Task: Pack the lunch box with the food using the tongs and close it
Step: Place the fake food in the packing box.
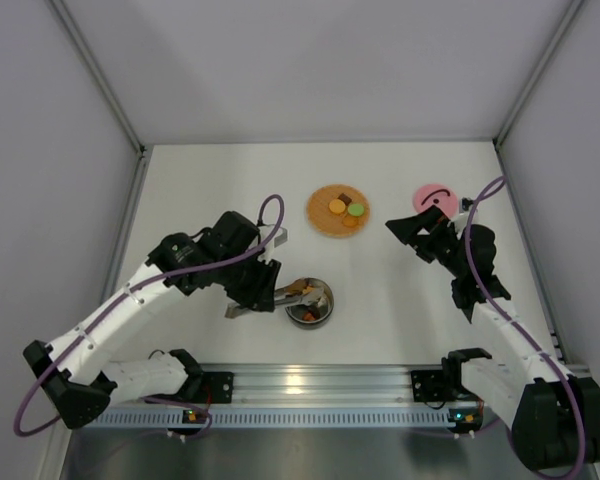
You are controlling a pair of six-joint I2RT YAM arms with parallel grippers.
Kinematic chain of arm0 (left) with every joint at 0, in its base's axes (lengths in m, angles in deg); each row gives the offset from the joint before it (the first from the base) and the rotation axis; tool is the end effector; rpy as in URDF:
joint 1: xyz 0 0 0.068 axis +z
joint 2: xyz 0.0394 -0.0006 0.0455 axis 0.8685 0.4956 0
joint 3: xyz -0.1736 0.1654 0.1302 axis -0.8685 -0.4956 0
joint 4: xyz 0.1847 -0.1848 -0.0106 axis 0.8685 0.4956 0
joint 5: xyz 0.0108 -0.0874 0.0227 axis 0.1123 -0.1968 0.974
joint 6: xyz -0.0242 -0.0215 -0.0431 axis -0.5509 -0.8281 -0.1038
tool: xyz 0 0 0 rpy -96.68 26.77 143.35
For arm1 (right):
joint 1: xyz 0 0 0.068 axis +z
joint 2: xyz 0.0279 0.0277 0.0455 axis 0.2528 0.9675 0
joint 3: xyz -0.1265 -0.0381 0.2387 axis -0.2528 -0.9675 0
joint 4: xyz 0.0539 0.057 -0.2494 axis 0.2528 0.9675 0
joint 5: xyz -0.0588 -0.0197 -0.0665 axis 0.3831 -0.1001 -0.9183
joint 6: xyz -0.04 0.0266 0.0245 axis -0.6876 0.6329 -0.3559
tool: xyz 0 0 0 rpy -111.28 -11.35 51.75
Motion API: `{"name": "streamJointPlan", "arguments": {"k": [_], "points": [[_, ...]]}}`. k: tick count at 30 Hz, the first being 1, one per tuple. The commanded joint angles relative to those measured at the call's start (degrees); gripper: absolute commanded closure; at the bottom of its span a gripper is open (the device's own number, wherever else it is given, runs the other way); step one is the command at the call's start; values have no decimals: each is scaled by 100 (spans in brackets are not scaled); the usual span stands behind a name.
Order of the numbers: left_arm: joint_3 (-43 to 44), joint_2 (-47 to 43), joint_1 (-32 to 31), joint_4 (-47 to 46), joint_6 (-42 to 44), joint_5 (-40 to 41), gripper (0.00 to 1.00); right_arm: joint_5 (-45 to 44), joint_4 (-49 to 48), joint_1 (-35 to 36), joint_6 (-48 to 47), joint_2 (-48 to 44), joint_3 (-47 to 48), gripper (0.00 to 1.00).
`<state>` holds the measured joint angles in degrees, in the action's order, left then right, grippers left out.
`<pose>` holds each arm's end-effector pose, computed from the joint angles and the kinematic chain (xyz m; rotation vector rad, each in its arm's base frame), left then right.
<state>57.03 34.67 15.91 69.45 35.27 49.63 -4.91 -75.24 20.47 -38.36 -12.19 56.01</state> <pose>0.1347 -0.1432 0.3431 0.7487 2.6317 -0.6380 0.2070 0.0339 0.2409 0.4547 1.8527 1.0123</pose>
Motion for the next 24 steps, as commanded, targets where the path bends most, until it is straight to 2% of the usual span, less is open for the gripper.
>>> {"name": "streamJointPlan", "arguments": {"k": [1,17,24], "points": [[256,22,-44,-221,30,-87,53,43,-378,-73,-27,-50,105,1],[563,198,-80,-396,-31,97,50,43,-377,-73,-19,-77,87,1],[1528,899,-80,-678,-260,782,49,61,-413,-73,17,-68,70,1]]}}
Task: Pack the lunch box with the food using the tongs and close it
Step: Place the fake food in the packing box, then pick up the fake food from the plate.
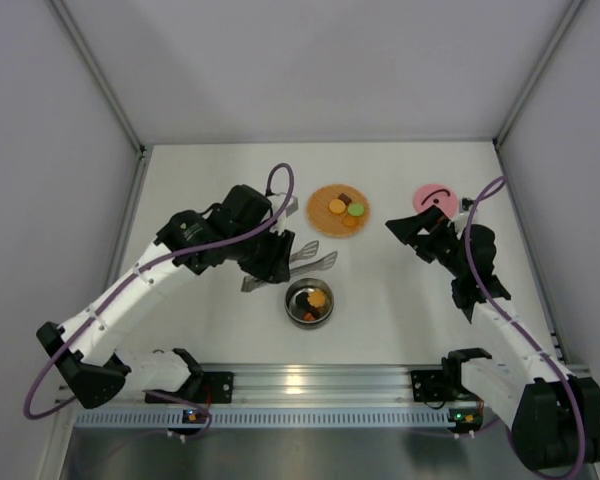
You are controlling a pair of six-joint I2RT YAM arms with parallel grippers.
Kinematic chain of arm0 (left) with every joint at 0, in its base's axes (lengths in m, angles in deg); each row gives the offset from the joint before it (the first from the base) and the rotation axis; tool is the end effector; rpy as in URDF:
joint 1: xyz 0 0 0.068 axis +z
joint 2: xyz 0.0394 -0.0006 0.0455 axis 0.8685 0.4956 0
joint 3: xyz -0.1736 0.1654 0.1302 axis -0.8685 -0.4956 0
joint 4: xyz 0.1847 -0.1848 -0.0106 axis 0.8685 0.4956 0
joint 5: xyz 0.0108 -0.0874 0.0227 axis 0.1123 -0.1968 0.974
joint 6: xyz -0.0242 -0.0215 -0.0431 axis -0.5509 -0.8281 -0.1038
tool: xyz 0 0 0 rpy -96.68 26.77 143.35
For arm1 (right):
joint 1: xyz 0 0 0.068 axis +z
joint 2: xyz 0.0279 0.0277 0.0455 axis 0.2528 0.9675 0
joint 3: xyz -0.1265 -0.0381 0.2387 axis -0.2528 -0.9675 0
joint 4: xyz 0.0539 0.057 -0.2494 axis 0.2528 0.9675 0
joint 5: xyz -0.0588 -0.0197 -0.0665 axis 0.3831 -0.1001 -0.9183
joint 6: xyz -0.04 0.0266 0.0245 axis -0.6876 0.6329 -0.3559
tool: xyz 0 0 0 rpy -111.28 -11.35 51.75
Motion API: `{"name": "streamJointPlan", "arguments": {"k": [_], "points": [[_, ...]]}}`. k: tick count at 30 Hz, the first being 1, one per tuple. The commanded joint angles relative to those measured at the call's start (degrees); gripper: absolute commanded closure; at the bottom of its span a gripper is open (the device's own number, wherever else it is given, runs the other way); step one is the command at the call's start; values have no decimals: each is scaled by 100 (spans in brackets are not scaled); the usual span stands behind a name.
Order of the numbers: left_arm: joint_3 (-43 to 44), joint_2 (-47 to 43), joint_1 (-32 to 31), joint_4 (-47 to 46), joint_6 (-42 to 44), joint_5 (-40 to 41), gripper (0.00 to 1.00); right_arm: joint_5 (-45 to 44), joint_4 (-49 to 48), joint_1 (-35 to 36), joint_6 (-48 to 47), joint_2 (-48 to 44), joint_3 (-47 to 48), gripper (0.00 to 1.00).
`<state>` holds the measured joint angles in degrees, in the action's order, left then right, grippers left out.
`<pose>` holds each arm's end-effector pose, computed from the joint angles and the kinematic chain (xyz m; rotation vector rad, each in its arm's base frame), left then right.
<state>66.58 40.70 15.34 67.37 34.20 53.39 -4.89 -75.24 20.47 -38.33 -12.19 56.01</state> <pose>0.1555 -0.1634 0.3736 0.6965 2.5333 -0.6165 0.2070 0.0339 0.2409 0.4550 1.8528 1.0130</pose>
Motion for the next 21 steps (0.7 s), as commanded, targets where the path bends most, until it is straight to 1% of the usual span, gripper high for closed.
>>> {"name": "streamJointPlan", "arguments": {"k": [1,3,4,5,7,8,14,17,20,21], "points": [[688,419,-23,-505,-170,659,49,58,-413,-73,6,-76,70,0],[1056,822,-23,-619,-214,872,48,67,-404,-73,6,-85,70,1],[1172,973,-23,-681,-223,1151,47,67,-404,-73,14,-94,70,1],[1416,1279,-23,-725,-241,1215,47,67,-404,-73,15,-94,70,0],[1672,1614,-23,-883,-250,1303,48,76,-395,-73,15,-112,70,1],[1952,1973,-23,-909,-267,1321,48,76,-378,-73,6,-120,70,0],[3078,3265,-5,-866,-328,1646,48,67,-290,-73,-38,-191,87,0],[3465,3767,-5,-822,-364,1769,48,58,-263,-82,-47,-208,96,1],[3607,4093,4,-891,-364,1848,48,58,-255,-82,-38,-217,105,0],[3607,4147,-5,-936,-364,1753,48,58,-254,-82,-47,-217,105,1]]}}
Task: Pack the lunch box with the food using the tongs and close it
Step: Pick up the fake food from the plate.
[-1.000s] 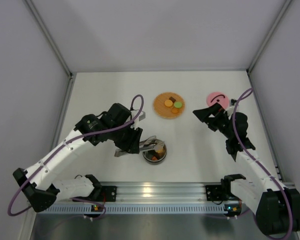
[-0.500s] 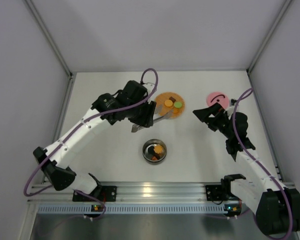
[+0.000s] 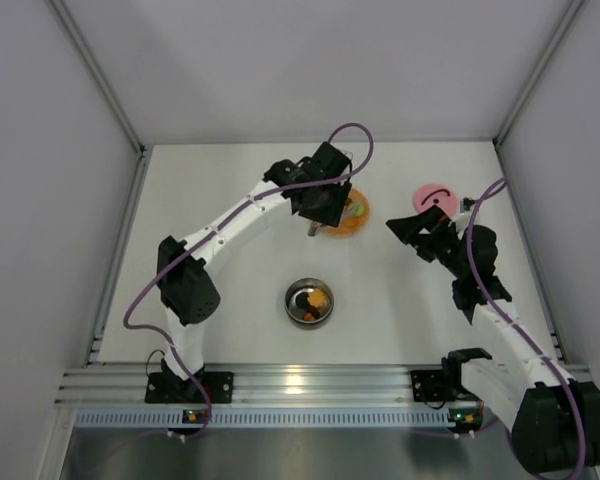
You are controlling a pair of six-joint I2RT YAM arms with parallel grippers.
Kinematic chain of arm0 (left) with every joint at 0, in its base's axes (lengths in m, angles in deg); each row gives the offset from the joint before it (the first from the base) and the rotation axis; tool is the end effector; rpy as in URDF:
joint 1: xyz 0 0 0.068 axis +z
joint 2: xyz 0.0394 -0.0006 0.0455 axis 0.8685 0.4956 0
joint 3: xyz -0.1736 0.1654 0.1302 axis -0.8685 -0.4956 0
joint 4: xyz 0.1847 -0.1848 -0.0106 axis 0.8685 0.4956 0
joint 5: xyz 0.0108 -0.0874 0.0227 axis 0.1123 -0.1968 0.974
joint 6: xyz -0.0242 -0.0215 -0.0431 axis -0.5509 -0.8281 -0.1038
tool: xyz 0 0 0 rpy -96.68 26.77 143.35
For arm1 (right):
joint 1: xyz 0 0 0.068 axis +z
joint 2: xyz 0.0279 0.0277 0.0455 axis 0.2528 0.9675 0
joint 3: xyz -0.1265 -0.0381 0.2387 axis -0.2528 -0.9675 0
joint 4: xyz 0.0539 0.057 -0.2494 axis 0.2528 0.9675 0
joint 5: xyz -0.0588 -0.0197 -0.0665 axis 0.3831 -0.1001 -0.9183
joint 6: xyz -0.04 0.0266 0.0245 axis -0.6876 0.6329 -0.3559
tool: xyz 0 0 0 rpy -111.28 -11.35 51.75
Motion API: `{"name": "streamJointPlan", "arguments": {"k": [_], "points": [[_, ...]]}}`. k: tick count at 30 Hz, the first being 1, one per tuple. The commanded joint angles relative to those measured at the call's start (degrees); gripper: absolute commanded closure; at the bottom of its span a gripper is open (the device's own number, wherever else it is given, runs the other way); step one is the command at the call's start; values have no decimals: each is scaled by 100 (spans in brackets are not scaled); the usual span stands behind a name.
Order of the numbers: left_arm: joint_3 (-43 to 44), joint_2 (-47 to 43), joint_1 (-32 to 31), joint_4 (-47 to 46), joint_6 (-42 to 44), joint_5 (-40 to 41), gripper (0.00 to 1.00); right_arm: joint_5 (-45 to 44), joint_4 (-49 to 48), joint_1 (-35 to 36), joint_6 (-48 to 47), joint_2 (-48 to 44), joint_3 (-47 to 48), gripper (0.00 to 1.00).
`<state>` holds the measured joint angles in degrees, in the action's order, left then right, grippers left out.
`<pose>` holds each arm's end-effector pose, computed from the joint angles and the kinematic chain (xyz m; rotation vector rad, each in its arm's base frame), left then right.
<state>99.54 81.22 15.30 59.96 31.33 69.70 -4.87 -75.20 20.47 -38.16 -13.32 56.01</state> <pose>0.2997 -0.2935 0.3403 0.5008 2.4935 -0.3040 0.2044 0.0336 0.2445 0.4477 1.8351 1.0182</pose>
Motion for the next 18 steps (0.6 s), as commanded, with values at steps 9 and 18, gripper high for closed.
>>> {"name": "streamJointPlan", "arguments": {"k": [9,18], "points": [[329,578,8,-511,-25,-37,47,47,-232,-73,-82,-112,131,1],[496,833,8,-652,-34,-107,47,39,-215,-73,-100,-104,149,1]]}}
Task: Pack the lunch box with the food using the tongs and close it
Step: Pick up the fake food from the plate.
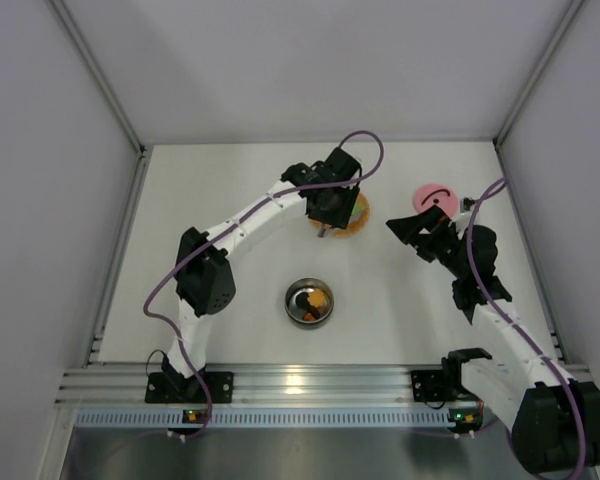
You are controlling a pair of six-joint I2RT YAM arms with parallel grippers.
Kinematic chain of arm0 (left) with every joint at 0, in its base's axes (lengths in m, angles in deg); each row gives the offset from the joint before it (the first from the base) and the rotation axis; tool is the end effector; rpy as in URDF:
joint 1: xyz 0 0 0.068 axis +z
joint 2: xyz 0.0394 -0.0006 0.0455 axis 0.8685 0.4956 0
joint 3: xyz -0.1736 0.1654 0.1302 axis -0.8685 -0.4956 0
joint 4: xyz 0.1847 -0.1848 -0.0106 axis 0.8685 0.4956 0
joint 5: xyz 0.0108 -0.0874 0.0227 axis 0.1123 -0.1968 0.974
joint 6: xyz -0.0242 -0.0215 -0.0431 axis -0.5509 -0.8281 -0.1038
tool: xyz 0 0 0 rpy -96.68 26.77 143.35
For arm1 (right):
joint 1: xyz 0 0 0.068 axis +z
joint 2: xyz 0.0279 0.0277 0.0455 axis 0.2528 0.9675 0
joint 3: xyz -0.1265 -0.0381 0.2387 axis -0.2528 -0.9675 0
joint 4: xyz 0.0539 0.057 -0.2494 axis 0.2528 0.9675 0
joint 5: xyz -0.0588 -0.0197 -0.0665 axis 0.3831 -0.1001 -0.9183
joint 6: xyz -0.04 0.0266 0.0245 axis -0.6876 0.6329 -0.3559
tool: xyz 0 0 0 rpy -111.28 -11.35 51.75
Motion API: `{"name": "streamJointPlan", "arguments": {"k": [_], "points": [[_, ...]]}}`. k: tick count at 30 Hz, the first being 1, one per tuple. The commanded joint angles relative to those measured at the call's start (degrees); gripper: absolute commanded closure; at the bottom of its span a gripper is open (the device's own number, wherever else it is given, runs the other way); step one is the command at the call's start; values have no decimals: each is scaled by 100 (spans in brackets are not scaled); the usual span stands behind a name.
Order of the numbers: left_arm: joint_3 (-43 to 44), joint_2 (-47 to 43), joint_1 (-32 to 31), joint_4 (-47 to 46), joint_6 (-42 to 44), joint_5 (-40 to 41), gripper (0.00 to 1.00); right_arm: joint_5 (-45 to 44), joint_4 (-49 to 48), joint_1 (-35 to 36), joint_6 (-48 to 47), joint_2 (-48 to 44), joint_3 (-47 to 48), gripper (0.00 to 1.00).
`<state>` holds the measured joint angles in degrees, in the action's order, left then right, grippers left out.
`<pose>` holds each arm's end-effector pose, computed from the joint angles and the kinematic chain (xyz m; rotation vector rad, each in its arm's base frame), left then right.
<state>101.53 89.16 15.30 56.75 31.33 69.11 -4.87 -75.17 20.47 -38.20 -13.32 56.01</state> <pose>0.3240 -0.3183 0.2965 0.5180 2.5384 -0.2845 0.2044 0.0336 0.2445 0.4473 1.8356 1.0176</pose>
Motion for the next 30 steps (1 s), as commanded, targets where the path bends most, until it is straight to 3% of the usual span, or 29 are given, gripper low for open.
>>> {"name": "streamJointPlan", "arguments": {"k": [1,22,30], "points": [[323,109,17,-331,-51,-48,47,39,-217,-81,-95,-104,149,1],[376,391,131,-454,-192,-171,48,30,-164,-82,-113,-183,114,1],[104,286,149,-577,-306,-382,52,39,-173,-82,-113,-165,105,1]]}}
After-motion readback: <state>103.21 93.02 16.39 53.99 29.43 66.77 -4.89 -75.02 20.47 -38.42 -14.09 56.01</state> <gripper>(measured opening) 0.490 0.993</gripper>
